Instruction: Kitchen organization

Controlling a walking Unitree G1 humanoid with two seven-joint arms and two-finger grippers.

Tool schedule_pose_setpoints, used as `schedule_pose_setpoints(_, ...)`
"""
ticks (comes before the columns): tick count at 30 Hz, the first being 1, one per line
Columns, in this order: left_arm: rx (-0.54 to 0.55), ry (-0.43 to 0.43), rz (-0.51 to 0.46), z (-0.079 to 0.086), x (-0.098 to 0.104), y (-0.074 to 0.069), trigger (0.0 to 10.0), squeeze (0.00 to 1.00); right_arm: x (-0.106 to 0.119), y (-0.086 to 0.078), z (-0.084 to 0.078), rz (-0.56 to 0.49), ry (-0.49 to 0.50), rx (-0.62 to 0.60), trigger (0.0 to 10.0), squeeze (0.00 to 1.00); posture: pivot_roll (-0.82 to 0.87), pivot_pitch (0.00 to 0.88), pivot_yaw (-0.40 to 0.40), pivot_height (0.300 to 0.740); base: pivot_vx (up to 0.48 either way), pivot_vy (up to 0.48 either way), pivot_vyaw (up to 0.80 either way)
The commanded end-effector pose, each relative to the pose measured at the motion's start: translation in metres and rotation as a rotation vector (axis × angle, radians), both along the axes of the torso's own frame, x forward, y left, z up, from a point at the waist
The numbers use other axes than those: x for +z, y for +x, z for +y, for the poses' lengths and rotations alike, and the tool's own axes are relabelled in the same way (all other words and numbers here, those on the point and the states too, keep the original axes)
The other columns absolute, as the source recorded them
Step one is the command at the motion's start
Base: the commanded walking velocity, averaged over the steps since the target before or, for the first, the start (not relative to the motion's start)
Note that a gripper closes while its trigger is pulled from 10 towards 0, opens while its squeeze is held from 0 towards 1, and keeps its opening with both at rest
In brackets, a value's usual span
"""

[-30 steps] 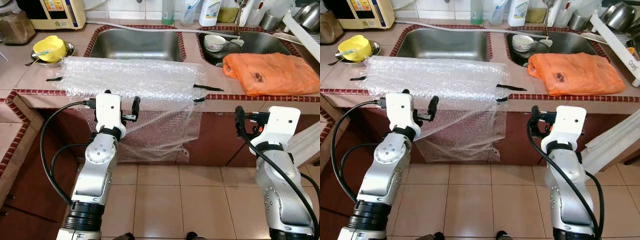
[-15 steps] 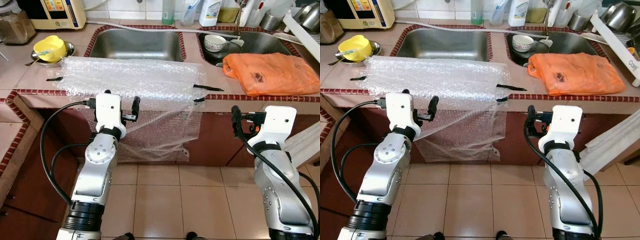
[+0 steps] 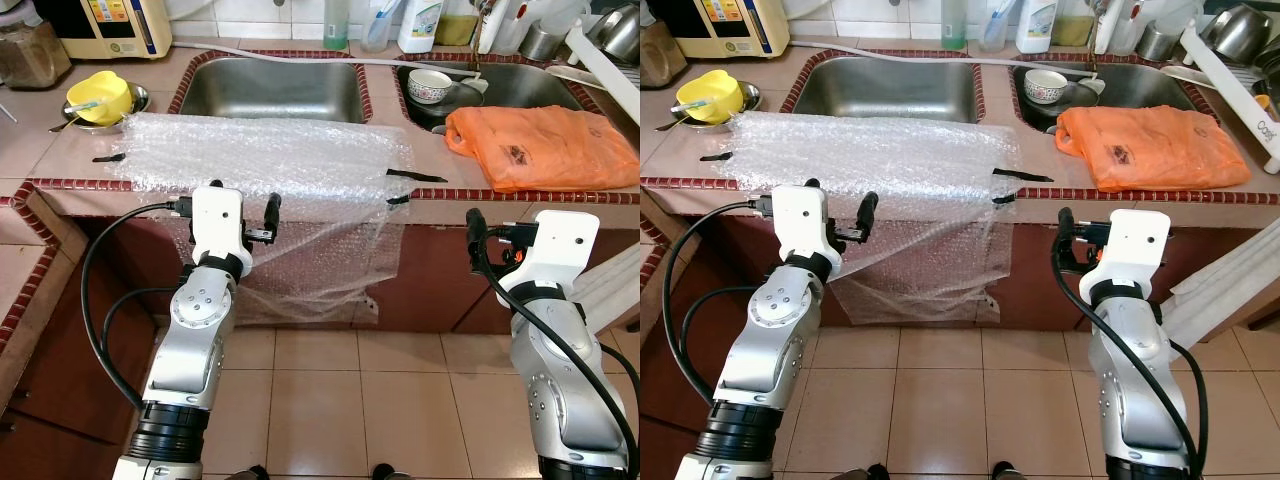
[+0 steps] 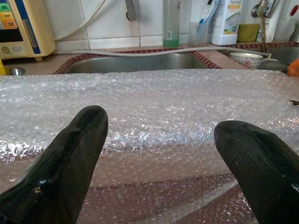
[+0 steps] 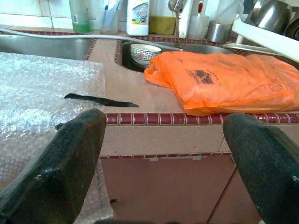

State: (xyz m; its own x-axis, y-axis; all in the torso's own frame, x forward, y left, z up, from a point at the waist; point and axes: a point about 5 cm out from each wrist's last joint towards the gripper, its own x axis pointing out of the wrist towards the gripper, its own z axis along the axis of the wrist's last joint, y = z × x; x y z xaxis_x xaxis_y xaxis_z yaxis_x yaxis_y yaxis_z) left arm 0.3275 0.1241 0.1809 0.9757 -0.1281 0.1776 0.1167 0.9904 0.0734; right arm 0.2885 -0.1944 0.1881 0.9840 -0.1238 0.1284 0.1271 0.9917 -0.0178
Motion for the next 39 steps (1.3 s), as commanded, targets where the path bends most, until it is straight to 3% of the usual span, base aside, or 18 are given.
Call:
schedule_pose_setpoints(1,-0.012,0.021,0.027,-0.001,-0.005,0.001,10.0,0.00,0.003,-0.002,-0.002,-0.020,-0.001,-0.001,10.0,0.00,-0.05,0.162,0.006,0.740,0.000,0.000,0.00)
schedule_pose_setpoints(13,0.011,0.015,0.021,0.001,-0.006,0.001,10.0,0.00,0.003,-0.003,-0.003,-0.024,-0.001,-0.010,10.0,0.00,-0.05,0.164,0.004,0.740,0.000,0.000,0.00)
schedule_pose_setpoints(22,0.081,0.029,-0.142,0.008,0.021,-0.002,10.0,0.00,0.018,-0.005,-0.004,-0.115,-0.054,-0.036,10.0,0.00,-0.05,0.161,0.004,0.740,0.000,0.000,0.00)
schedule_pose_setpoints(23,0.090,0.025,-0.156,0.009,0.025,-0.002,10.0,0.17,0.022,-0.005,-0.004,-0.128,-0.068,-0.040,10.0,0.00,-0.05,0.161,0.003,0.740,0.000,0.000,0.00)
schedule_pose_setpoints(24,0.097,0.010,-0.170,0.010,0.028,-0.002,10.0,1.00,0.026,-0.005,-0.004,-0.145,-0.070,-0.044,10.0,1.00,-0.05,0.159,0.003,0.740,0.000,0.000,0.00)
schedule_pose_setpoints(37,0.130,-0.015,-0.184,0.015,0.031,0.002,10.0,1.00,0.036,-0.007,-0.017,-0.189,-0.124,-0.144,10.0,1.00,-0.06,0.148,0.005,0.740,0.000,0.000,0.00)
schedule_pose_setpoints(38,0.136,-0.008,-0.182,0.016,0.031,0.004,10.0,1.00,0.036,-0.007,-0.019,-0.186,-0.129,-0.150,10.0,0.87,-0.06,0.146,0.006,0.740,0.000,0.000,0.00)
schedule_pose_setpoints(39,0.136,-0.008,-0.182,0.016,0.031,0.004,10.0,1.00,0.036,-0.007,-0.019,-0.186,-0.129,-0.150,10.0,0.87,-0.06,0.146,0.006,0.740,0.000,0.000,0.00)
